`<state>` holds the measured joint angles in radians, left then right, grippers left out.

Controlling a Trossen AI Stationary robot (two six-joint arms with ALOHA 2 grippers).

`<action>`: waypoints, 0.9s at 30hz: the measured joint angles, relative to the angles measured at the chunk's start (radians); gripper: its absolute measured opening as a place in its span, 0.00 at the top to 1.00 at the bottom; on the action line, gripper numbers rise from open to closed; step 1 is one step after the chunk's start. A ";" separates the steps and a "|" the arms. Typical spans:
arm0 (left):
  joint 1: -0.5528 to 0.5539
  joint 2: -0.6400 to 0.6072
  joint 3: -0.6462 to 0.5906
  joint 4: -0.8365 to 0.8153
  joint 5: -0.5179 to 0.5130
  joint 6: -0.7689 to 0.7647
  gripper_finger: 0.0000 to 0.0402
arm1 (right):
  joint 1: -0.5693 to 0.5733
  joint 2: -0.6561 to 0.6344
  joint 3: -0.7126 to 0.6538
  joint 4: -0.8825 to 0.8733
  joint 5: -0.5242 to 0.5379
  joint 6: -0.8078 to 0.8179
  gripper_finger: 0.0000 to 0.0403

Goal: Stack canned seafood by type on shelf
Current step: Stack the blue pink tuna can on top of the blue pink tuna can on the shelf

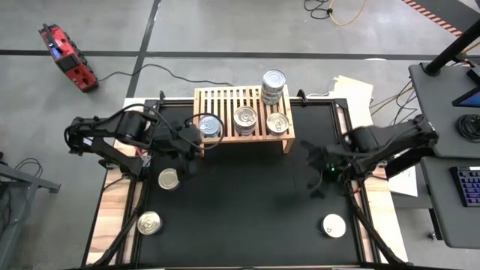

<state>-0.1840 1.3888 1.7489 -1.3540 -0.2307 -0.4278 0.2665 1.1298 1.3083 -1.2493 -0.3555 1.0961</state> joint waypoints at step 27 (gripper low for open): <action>-0.103 -0.003 -0.005 0.138 -0.254 0.155 0.91 | 0.600 0.144 -0.386 0.248 0.146 0.772 0.75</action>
<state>-0.2872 1.3861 1.7443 -1.2158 -0.4847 -0.2723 0.8669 1.2739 0.9222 -1.0014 -0.2090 1.8678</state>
